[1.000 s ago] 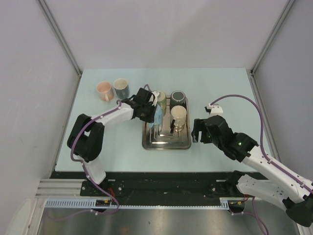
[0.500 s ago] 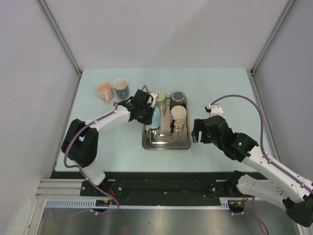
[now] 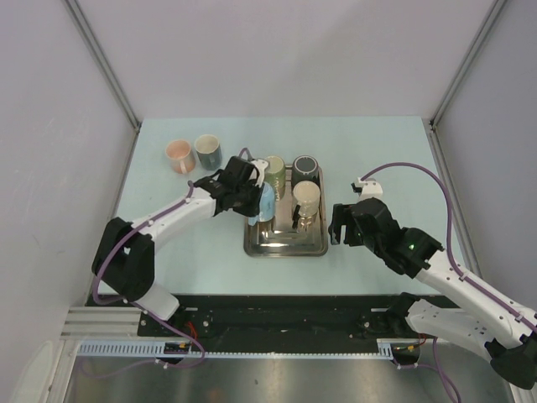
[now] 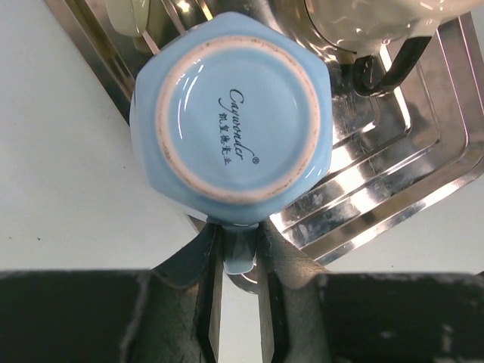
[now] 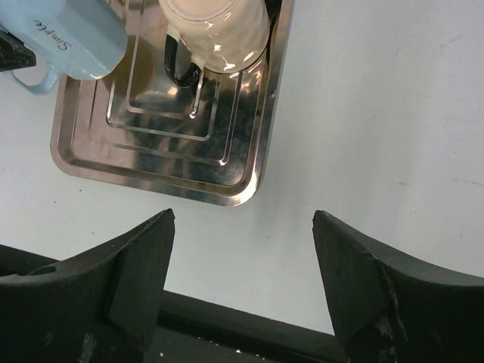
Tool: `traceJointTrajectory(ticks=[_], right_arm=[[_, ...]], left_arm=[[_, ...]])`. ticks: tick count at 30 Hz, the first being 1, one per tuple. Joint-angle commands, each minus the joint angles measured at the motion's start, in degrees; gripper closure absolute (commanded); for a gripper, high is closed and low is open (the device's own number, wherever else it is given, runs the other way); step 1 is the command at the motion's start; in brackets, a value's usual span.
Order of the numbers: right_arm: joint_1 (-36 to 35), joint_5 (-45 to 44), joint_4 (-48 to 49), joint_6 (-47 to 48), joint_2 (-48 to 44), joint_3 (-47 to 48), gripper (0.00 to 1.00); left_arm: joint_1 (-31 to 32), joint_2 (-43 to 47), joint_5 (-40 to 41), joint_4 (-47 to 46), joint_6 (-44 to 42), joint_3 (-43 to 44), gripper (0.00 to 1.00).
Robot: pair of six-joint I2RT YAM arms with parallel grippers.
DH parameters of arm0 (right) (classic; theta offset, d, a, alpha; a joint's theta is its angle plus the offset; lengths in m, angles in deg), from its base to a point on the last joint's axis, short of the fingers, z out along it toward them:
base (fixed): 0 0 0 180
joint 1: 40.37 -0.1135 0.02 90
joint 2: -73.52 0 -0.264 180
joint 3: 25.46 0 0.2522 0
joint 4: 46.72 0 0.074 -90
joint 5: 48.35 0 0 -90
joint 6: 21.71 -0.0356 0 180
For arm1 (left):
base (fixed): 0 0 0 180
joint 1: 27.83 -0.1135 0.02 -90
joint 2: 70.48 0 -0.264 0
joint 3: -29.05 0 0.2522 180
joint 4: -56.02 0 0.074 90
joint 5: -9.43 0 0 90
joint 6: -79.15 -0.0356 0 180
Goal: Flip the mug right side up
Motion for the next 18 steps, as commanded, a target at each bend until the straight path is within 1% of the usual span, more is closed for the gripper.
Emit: traceJointTrajectory(ticks=[1, 6, 9, 10, 11, 12, 13, 14, 15, 16, 17, 18], right_arm=[[-0.42, -0.25, 1.61, -0.27, -1.37, 0.20, 0.21], [-0.51, 1.51, 2.58, -0.79, -2.60, 0.11, 0.21], [-0.60, 3.62, 4.07, -1.15, -4.61, 0.20, 0.21], [-0.43, 4.15, 4.33, -1.49, -5.41, 0.11, 0.21], [-0.51, 5.63, 5.21, -1.76, -6.03, 0.11, 0.21], [-0.34, 6.43, 5.65, -1.94, -6.55, 0.11, 0.21], [-0.34, 7.22, 6.09, -2.46, -7.86, 0.11, 0.20], [-0.34, 8.97, 7.14, -2.81, -8.40, 0.11, 0.20], [-0.25, 9.85, 7.67, -3.08, -9.01, 0.11, 0.20], [-0.16, 10.82, 8.29, -3.52, -10.15, 0.11, 0.20], [-0.07, 12.92, 9.51, -4.30, -10.86, 0.11, 0.20], [0.10, 13.90, 10.39, -4.83, -11.56, -0.24, 0.20]], left_arm=[[0.47, 6.23, -1.74, -6.50, 1.66, -1.27, 1.00], [0.21, 11.85, -7.62, -11.43, 6.92, -3.81, 1.00], [-0.14, 16.42, -13.33, -17.75, 12.37, -6.79, 1.00], [-0.23, 17.48, -14.91, -22.03, 14.12, -7.85, 1.00], [-0.32, 18.45, -16.41, -24.51, 17.97, -8.99, 1.00], [-0.49, 20.80, -18.86, -27.06, 20.10, -11.27, 1.00], [-0.67, 21.87, -20.01, -33.26, 22.29, -12.68, 1.00], [-0.75, 23.01, -21.16, -36.54, 27.10, -14.18, 1.00], [-0.84, 24.85, -22.30, -39.71, 29.50, -17.24, 1.00], [-0.84, 25.74, -22.92, -46.96, 32.22, -18.92, 1.00], [-0.84, 26.36, -23.36, -50.60, 37.47, -20.59, 1.00], [-0.84, 26.89, -23.63, -54.12, 40.04, -23.57, 1.00]])
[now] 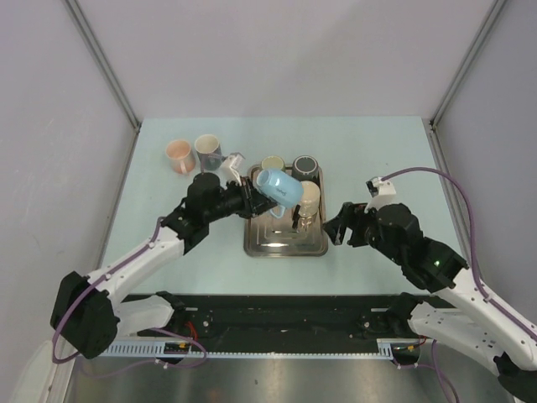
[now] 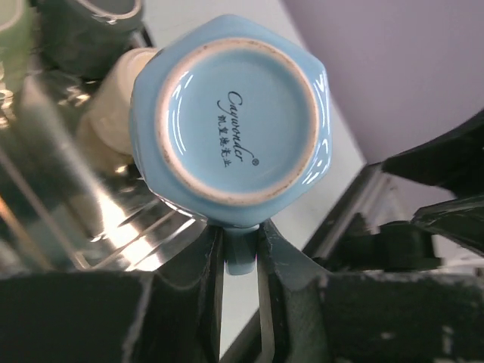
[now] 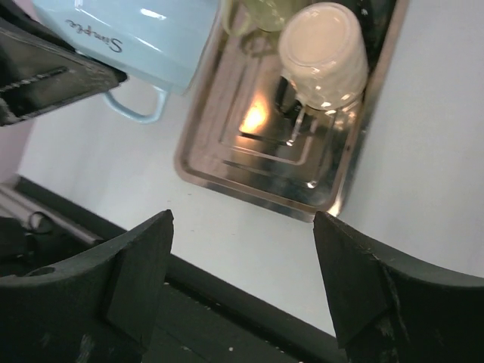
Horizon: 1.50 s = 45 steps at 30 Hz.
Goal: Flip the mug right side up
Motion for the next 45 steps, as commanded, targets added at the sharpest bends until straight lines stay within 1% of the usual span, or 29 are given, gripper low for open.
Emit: traceJointTrajectory(ticks=[1, 2, 3, 4, 5, 6, 9, 11, 15, 19, 25, 28, 32, 36, 45], right_arm=[[0.41, 7.17, 6.57, -3.24, -3.52, -0.46, 0.20], [0.58, 9.27, 8.49, -4.55, -5.36, -0.90, 0.20], [0.67, 10.25, 9.56, -5.26, -6.07, -1.25, 0.20], [0.85, 10.86, 10.61, -5.96, -6.95, -2.12, 0.20], [0.94, 13.31, 12.80, -7.62, -8.35, -2.57, 0.20], [1.02, 14.38, 14.04, -8.42, -9.06, -3.09, 0.20], [1.37, 18.77, 19.22, -12.10, -10.55, -5.12, 0.20], [1.55, 22.62, 23.71, -13.87, -10.39, -6.34, 0.20], [1.73, 27.21, 29.95, -17.83, -6.88, -7.75, 0.20], [1.38, 29.06, 38.46, -20.82, -4.07, -9.07, 0.20], [1.38, 33.28, 49.18, -22.14, -0.28, -9.08, 0.21], [1.55, 33.98, 51.83, -22.76, 1.56, -8.99, 0.21], [1.90, 34.60, 53.34, -23.02, 3.50, -8.81, 0.21], [2.60, 34.78, 52.02, -22.06, 6.13, -8.11, 0.22], [4.45, 37.32, 55.80, -23.20, 7.72, -7.84, 0.25]], left_arm=[[-0.32, 5.69, -6.69, -33.73, 19.51, -7.39, 1.00], [-0.32, 6.13, -6.43, -37.54, 24.50, -9.06, 1.00], [-0.32, 6.57, -5.90, -40.89, 26.72, -11.95, 1.00], [-0.32, 7.53, -4.07, -46.66, 28.66, -13.37, 1.00], [-0.14, 7.98, -3.18, -49.68, 32.07, -14.69, 1.00], [0.21, 8.33, -2.39, -54.58, 33.50, -16.79, 1.00], [1.43, 9.12, -0.01, -61.28, 37.02, -19.18, 1.00], [2.23, 9.91, 1.48, -63.15, 37.55, -19.62, 1.00], [4.60, 11.06, 4.03, -67.01, 37.82, -20.59, 1.00], [6.62, 11.32, 4.91, -68.25, 37.29, -20.68, 1.00], [7.85, 11.32, 5.27, -68.96, 37.20, -21.03, 0.99], [8.20, 11.15, 5.09, -68.87, 37.11, -20.86, 1.00], [8.73, 11.15, 5.09, -68.69, 36.68, -20.68, 1.00], [9.52, 10.88, 5.18, -68.78, 36.59, -20.51, 1.00], [11.81, 10.09, 4.74, -68.43, 35.89, -19.89, 1.00]])
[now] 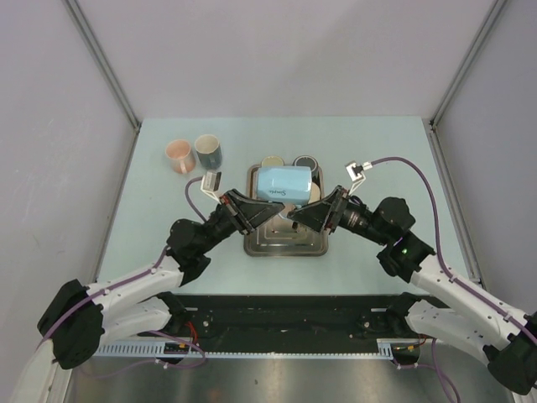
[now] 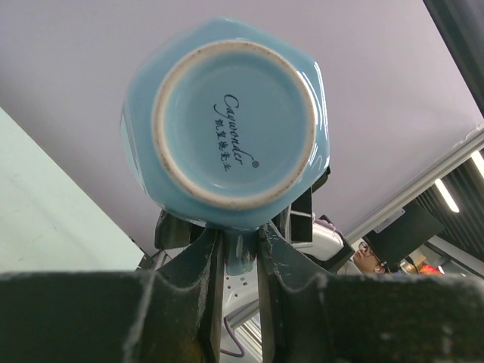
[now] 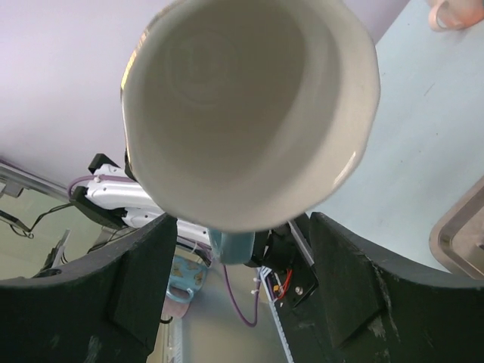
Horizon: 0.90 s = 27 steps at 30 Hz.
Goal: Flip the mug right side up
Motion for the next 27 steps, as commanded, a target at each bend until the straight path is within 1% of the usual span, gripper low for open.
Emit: traceJointTrajectory(ticks=[1, 6, 13, 21, 25, 27], right_arm=[[0.84, 2.66, 5.33, -0.99, 0.20, 1.73, 0.26], [0.93, 3.89, 5.95, -1.60, 1.34, 2.26, 0.31], [0.50, 4.86, 6.30, -2.05, 2.66, 2.52, 0.43], [0.23, 4.07, 8.32, -2.66, 2.84, 2.61, 0.46], [0.23, 4.16, 9.11, -3.36, 3.19, 2.61, 0.57], [0.14, 4.24, 9.29, -3.45, 3.45, 2.61, 0.59]], left_arm=[[1.23, 0.65, 0.87, -8.17, -0.35, 1.92, 1.00], [2.11, 0.30, 1.13, -8.43, -0.53, 1.57, 1.00], [2.73, -0.23, 0.96, -8.52, -0.97, 1.83, 1.00], [3.69, -0.49, 0.87, -8.43, -1.58, 1.84, 1.00], [4.04, -0.40, 0.96, -7.91, -2.20, 1.75, 1.00], [4.22, -0.32, 0.96, -7.73, -2.64, 1.66, 1.00]])
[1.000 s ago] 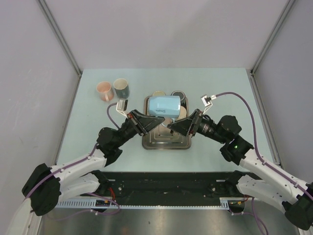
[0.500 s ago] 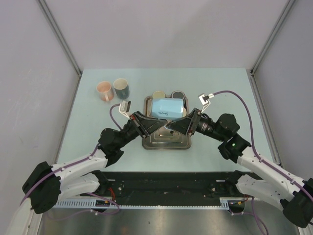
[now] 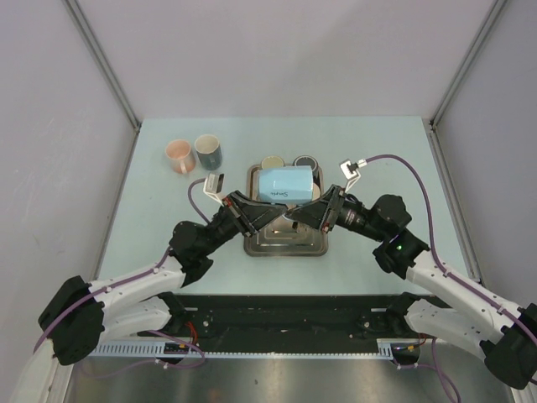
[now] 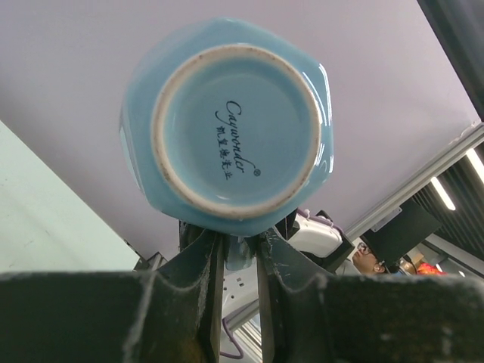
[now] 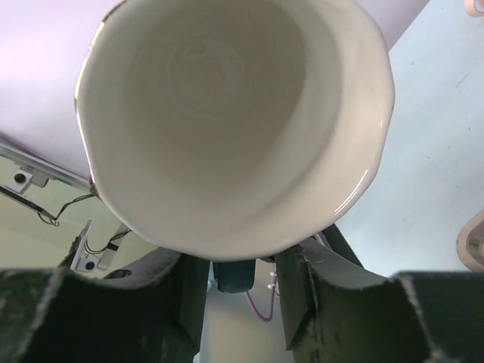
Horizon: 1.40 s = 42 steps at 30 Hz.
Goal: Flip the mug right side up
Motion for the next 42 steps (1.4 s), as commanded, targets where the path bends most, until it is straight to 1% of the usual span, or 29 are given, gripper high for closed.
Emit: traceJointTrajectory(ticks=[1, 3, 4, 6, 9, 10, 15, 16, 19, 20, 22, 23, 25, 26, 29, 36, 40, 42], right_arm=[[-0.47, 0.38, 4.48, -0.37, 0.33, 2.48, 0.63], [-0.64, 0.46, 4.66, -0.46, 0.51, 2.48, 0.67], [-0.56, 0.55, 4.74, -0.55, 0.59, 2.48, 0.71], [-0.65, 0.73, 4.83, -0.81, 0.68, 2.48, 0.76], [-0.73, 1.17, 4.40, -0.72, 0.94, 2.48, 0.92], [-0.73, 1.17, 4.22, -0.72, 0.94, 2.48, 1.00], [-0.91, 1.87, 3.25, 0.15, 0.68, 2.57, 1.00], [-1.08, 1.52, 2.64, 1.46, 0.42, 2.74, 1.00], [-1.26, 0.99, 0.36, 3.14, -0.37, 3.18, 1.00], [-1.17, 0.90, -0.09, 3.32, -0.55, 3.18, 1.00], [-1.09, 0.82, -0.44, 3.49, -0.81, 3.18, 1.00], [-1.17, 0.73, -0.70, 3.67, -0.99, 3.18, 1.00], [-1.17, 0.46, -0.70, 3.76, -1.43, 3.18, 1.00], [-1.17, 0.38, -0.70, 3.85, -1.60, 3.18, 1.00], [-1.00, 0.29, -0.53, 3.76, -2.22, 3.18, 1.00], [-0.38, 0.64, -0.44, 3.14, -3.71, 3.97, 1.00], [2.25, 1.34, -3.51, 4.02, -5.38, 6.16, 1.00], [4.79, 1.96, -5.88, 4.55, -6.43, 7.65, 1.00]], left_arm=[[1.47, 0.84, -0.46, -5.83, -1.72, 1.66, 1.00], [1.55, 0.67, -0.38, -5.74, -1.81, 1.48, 1.00], [1.47, 0.67, -0.38, -5.83, -1.81, 1.57, 1.00], [1.64, 0.58, -0.20, -5.83, -1.81, 1.22, 1.00], [1.64, 0.66, -0.02, -5.74, -1.90, 0.96, 1.00], [1.73, 0.84, 0.24, -5.57, -1.98, 0.87, 1.00], [1.64, 2.59, 0.94, -2.76, -3.56, 0.87, 0.99], [1.64, 2.77, 1.29, -1.79, -3.83, 0.87, 0.99], [1.64, 3.92, 1.73, -0.21, -4.62, 0.78, 0.93], [1.64, 4.09, 1.82, 0.15, -4.80, 0.78, 0.88], [1.64, 4.71, 2.09, 0.76, -5.15, 0.69, 0.82], [1.56, 4.88, 2.17, 0.85, -5.24, 0.52, 0.76], [1.55, 5.32, 2.26, 1.29, -5.59, 0.43, 0.69], [1.55, 5.50, 2.26, 1.55, -5.59, 0.26, 0.63], [1.47, 6.64, 2.44, 3.13, -6.20, 0.08, 0.56], [0.41, 9.19, 2.35, 4.37, -5.59, -1.59, 0.49], [-0.99, 12.87, 3.05, 7.69, -6.38, -3.26, 0.48], [-1.78, 15.50, 3.84, 9.80, -6.56, -4.66, 0.47]])
